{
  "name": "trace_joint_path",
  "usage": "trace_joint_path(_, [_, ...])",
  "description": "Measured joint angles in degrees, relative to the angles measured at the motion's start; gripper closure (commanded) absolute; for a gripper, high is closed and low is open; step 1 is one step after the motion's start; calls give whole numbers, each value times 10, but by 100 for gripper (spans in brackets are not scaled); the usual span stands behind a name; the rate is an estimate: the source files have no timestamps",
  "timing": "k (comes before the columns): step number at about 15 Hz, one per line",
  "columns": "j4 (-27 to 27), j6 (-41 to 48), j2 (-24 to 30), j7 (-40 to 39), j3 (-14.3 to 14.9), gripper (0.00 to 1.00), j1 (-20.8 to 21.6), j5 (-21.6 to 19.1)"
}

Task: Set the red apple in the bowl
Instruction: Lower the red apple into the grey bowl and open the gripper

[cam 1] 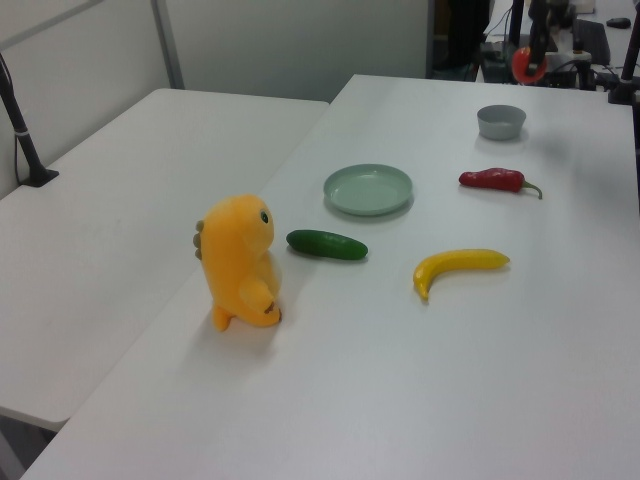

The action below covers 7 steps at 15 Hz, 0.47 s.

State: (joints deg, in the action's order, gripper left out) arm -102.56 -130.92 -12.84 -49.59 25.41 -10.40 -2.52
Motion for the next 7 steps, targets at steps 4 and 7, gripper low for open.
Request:
trace_joint_path(4, [-18,-117,-59,-6,0,79,-2,-1])
trace_joint_path(7, [-18,-167,-96,-6,0,71,-2,-27])
